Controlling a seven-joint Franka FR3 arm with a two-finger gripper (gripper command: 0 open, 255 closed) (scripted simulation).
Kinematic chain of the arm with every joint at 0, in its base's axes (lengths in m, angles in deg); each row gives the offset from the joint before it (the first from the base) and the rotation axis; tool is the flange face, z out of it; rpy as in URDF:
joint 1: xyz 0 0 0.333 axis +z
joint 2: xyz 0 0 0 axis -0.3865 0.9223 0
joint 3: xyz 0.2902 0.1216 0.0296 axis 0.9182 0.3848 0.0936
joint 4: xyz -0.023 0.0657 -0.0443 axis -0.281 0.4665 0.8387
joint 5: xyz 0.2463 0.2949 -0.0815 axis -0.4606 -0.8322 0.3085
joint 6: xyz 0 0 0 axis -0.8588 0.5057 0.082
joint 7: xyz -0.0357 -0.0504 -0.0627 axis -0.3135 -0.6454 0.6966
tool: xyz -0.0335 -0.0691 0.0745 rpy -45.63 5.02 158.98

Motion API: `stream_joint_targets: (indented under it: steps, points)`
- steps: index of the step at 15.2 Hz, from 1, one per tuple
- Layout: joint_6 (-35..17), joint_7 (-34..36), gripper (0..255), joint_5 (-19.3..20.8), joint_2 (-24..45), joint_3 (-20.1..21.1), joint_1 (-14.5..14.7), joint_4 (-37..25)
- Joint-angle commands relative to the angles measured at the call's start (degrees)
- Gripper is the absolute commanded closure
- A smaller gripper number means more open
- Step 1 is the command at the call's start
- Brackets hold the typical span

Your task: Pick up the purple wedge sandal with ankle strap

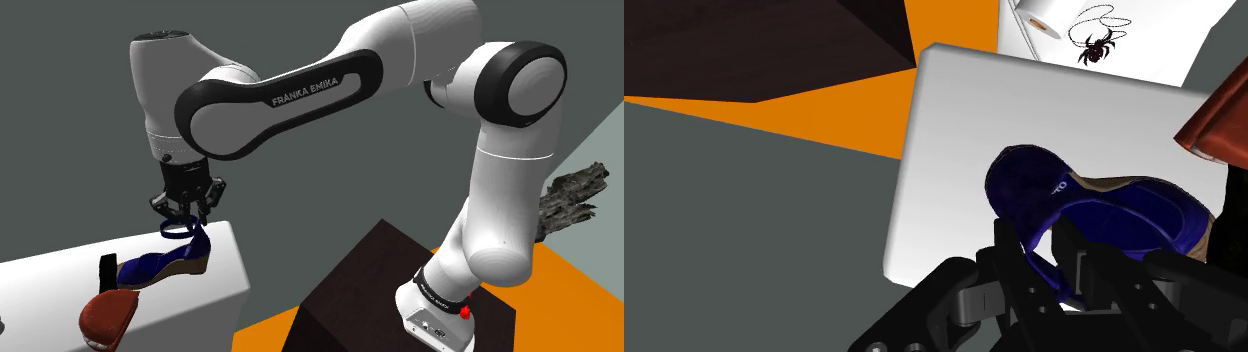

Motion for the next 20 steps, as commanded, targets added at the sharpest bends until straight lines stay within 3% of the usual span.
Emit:
stream_joint_targets:
  steps: [1,7,20]
  points:
    - [-0.1,0.0,255,0.0,0.0,0.0,0.0,0.1]
    - [0.0,0.1,255,0.0,0.0,0.0,0.1,0.0]
    - [8.8,-0.8,255,-1.7,-2.8,0.8,-0.1,-6.4]
